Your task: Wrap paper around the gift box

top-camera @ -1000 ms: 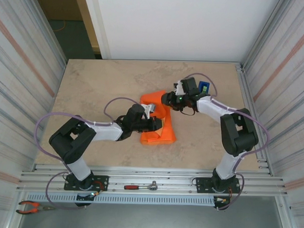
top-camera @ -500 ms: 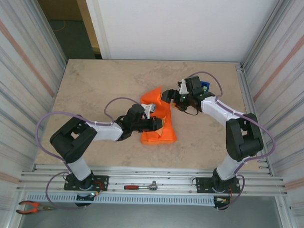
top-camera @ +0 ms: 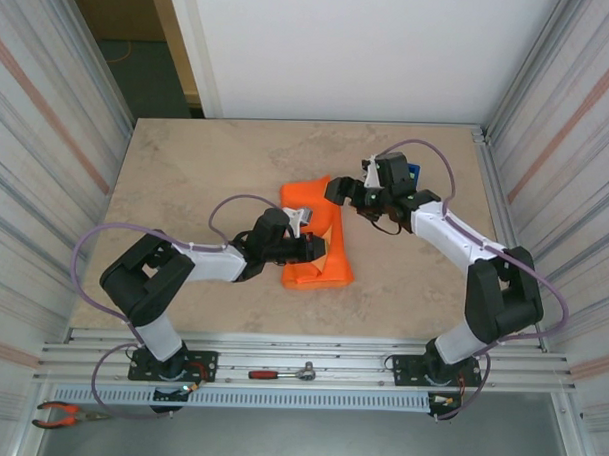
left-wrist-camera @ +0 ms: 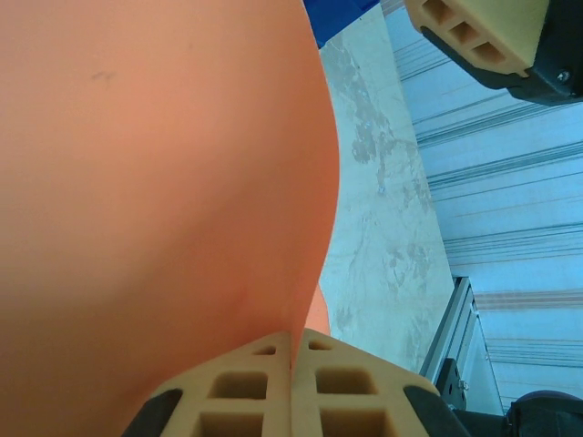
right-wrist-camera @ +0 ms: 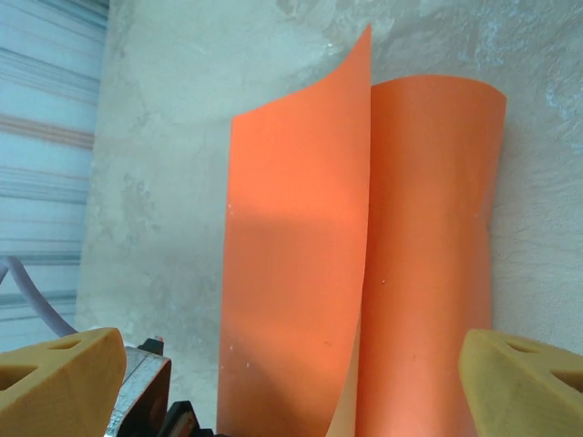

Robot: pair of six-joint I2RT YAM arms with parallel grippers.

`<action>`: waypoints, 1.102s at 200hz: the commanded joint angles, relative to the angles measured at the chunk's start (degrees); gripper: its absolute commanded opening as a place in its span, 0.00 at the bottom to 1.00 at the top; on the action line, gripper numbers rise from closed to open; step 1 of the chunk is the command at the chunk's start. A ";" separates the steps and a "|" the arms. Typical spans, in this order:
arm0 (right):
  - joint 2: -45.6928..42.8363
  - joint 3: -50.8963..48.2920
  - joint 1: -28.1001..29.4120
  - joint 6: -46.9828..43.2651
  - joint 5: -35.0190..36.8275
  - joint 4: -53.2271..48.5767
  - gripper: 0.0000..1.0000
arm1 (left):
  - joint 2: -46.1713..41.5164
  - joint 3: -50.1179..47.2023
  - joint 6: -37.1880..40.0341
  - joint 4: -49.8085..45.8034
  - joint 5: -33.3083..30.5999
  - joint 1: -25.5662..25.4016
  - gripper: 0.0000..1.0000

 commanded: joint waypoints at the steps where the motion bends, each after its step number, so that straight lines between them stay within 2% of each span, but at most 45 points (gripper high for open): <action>1: 1.20 1.82 1.38 -1.41 1.73 -1.18 0.93 | 3.45 -2.71 0.86 -7.86 -1.94 0.42 0.00; 66: 9.81 4.40 2.55 -2.18 4.71 -3.95 0.95 | 3.43 -1.97 1.14 -8.81 -1.67 0.55 0.00; 104: 14.45 4.33 2.22 -2.47 3.60 -3.91 0.94 | 3.41 -1.81 1.14 -8.94 -1.33 0.61 0.00; 152: 13.86 -0.63 0.60 -0.97 -1.23 0.35 0.76 | 1.58 -0.42 2.53 -10.35 1.48 0.81 0.00; 185: 13.00 -3.36 0.05 -0.62 -2.57 1.99 0.62 | -2.46 3.20 4.99 -14.13 7.92 3.47 0.23; 203: 12.80 -4.59 -0.17 -0.23 -2.77 2.97 0.58 | -5.65 5.18 5.10 -15.56 11.58 5.92 0.36; 220: 12.88 -5.41 -0.26 0.21 -3.15 3.75 0.55 | -8.83 7.18 5.20 -16.61 15.00 8.61 0.45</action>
